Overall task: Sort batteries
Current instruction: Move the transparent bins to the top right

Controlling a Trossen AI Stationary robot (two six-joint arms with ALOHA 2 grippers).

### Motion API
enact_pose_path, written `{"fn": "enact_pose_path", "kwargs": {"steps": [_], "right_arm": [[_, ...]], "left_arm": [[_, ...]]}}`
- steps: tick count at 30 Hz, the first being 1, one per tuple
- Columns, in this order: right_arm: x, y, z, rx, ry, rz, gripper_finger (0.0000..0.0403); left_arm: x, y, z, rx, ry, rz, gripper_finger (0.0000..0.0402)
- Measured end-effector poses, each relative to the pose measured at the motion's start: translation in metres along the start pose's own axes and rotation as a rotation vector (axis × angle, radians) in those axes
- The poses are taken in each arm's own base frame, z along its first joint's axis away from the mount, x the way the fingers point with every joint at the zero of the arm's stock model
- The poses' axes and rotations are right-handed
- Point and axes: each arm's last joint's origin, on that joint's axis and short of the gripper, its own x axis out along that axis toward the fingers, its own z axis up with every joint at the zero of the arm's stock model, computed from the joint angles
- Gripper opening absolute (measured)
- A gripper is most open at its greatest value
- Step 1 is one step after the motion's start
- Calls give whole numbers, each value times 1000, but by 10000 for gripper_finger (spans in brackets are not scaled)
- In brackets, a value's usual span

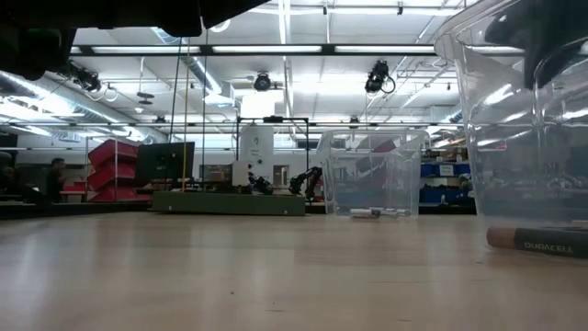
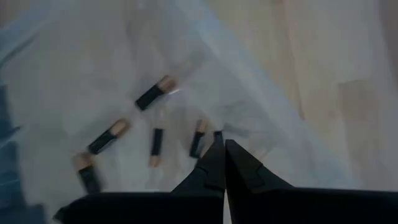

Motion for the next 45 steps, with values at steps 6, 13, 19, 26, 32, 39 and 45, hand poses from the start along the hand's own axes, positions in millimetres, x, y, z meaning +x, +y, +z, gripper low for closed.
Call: {"fn": "enact_pose_path", "kwargs": {"steps": [6, 13, 19, 26, 32, 39, 45], "right_arm": [[11, -9, 11, -38, 5, -52, 0], [19, -22, 26, -79, -28, -96, 0], [22, -39, 42, -132, -76, -139, 0], [27, -69, 64, -170, -118, -172, 0], [29, -94, 86, -148, -209, -193, 0], [28, -113, 102, -157, -305, -239, 0], [12, -115, 97, -162, -327, -235, 0]], "left_arm": [[0, 0, 0, 3, 4, 1, 0], [-1, 2, -2, 70, 87, 81, 0], [-8, 3, 0, 237, 231, 186, 0], [-15, 1, 3, 296, 295, 216, 0], [-18, 0, 5, 287, 311, 222, 0], [-20, -1, 5, 284, 325, 230, 0], [-20, -1, 5, 274, 342, 244, 0]]}}
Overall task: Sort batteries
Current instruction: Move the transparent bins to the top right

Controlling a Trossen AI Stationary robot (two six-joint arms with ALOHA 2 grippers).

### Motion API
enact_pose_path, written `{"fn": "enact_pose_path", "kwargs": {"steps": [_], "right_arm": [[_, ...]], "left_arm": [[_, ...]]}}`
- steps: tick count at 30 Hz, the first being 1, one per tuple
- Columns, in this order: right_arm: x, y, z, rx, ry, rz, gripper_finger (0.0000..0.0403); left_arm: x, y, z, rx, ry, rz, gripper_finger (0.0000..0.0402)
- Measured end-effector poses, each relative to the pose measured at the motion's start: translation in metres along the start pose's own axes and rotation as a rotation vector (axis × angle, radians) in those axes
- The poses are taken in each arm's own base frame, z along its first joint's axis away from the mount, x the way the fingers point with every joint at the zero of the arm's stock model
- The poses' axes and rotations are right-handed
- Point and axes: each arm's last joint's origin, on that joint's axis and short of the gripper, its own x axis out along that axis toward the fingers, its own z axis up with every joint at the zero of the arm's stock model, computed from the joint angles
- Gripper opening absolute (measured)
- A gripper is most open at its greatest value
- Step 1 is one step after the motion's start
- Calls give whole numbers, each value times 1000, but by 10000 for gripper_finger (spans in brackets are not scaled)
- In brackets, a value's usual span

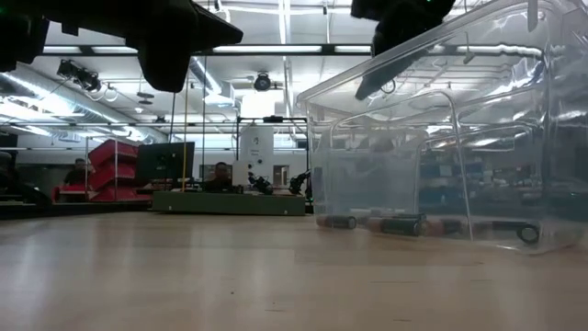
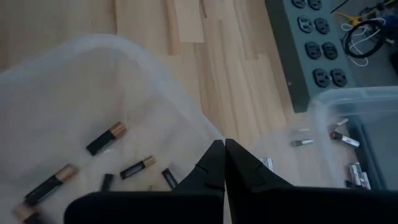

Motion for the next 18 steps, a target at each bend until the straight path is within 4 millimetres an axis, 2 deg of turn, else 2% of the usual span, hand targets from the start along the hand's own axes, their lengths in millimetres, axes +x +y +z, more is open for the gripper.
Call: {"fn": "enact_pose_path", "kwargs": {"steps": [6, 12, 15, 18], "right_arm": [[-40, 1, -14, 47, 19, -52, 0], [-80, -4, -49, 203, 174, -135, 0], [-93, -4, -68, 266, 311, -153, 0], [-95, 7, -82, 310, 396, -85, 0]], "left_arm": [[2, -3, 0, -73, -43, -33, 0], [3, -5, 3, -168, -165, -117, 0], [3, -6, 4, -191, -203, -145, 0], [3, -6, 4, -192, -205, -146, 0]]}}
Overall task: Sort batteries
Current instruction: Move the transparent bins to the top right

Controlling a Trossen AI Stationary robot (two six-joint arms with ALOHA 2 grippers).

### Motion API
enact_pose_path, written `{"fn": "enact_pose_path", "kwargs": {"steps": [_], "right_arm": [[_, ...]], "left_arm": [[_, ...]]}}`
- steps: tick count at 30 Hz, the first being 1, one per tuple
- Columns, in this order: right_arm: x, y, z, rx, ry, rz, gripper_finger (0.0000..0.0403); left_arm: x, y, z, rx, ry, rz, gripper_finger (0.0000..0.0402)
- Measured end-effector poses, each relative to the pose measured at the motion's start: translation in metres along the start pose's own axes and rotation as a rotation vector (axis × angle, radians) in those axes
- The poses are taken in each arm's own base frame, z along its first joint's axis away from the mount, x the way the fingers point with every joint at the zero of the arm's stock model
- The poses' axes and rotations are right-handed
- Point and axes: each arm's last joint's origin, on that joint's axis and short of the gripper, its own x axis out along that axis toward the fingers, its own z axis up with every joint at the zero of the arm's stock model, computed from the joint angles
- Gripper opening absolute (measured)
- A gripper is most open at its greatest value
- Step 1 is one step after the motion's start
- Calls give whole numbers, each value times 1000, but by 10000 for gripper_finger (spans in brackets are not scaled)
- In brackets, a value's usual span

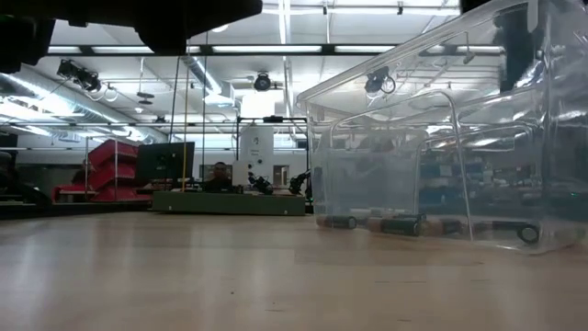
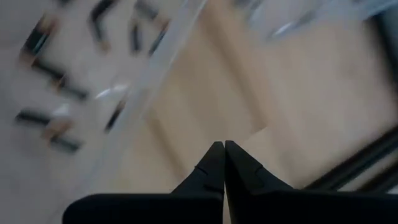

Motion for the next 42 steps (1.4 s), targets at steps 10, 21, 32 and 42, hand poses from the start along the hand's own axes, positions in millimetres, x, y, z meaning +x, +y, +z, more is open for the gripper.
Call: {"fn": "enact_pose_path", "kwargs": {"steps": [10, 21, 32, 42], "right_arm": [[26, 50, -40, 36, 26, 274, 0], [54, 89, -38, 8, -31, 299, 0], [83, 112, -17, -61, -163, 263, 0], [90, 101, 5, -79, -274, 162, 0]], "left_arm": [[-2, -1, 1, 7, -1, -3, 0], [-2, 0, 1, 14, -2, -1, 0], [-2, 0, 1, 12, -3, -1, 0], [-2, 0, 1, 14, 10, 9, 0]]}}
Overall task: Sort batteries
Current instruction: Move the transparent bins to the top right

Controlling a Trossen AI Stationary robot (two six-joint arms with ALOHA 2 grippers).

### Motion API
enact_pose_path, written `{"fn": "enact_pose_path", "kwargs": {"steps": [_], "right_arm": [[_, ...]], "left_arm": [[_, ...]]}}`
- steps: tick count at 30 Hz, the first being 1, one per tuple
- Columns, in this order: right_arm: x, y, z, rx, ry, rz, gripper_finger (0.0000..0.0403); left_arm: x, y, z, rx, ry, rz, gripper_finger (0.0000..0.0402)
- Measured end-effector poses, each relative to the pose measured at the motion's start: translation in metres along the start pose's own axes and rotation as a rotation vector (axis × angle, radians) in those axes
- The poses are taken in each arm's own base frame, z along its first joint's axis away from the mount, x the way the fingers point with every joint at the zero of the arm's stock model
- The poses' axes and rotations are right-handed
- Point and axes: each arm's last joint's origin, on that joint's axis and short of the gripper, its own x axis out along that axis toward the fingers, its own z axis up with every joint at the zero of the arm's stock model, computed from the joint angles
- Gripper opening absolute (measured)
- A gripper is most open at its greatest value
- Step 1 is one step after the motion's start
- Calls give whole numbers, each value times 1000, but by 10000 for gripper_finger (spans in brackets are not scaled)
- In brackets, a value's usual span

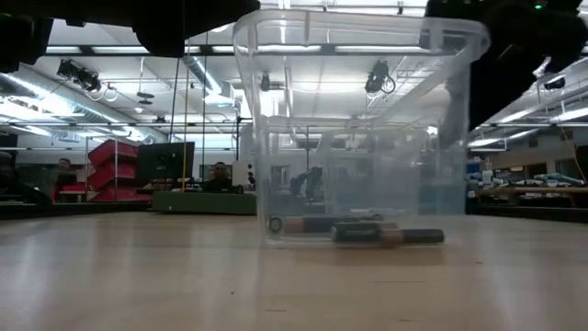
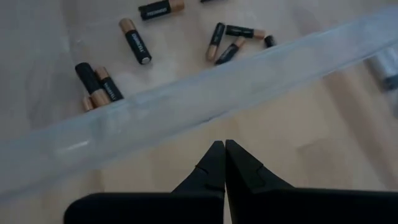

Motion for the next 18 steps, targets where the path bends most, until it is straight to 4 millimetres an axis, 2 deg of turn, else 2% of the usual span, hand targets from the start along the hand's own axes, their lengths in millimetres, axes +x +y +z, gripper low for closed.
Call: {"fn": "enact_pose_path", "kwargs": {"steps": [7, 12, 18], "right_arm": [[9, -9, 16, -43, -80, -16, 0], [25, -10, 31, -81, -152, -7, 0], [40, -21, 38, -115, -139, -54, 0]], "left_arm": [[0, 0, 0, 8, 1, 1, 0], [0, 0, 0, 8, 4, 4, 0], [0, 1, -1, 10, 50, 40, 0]]}}
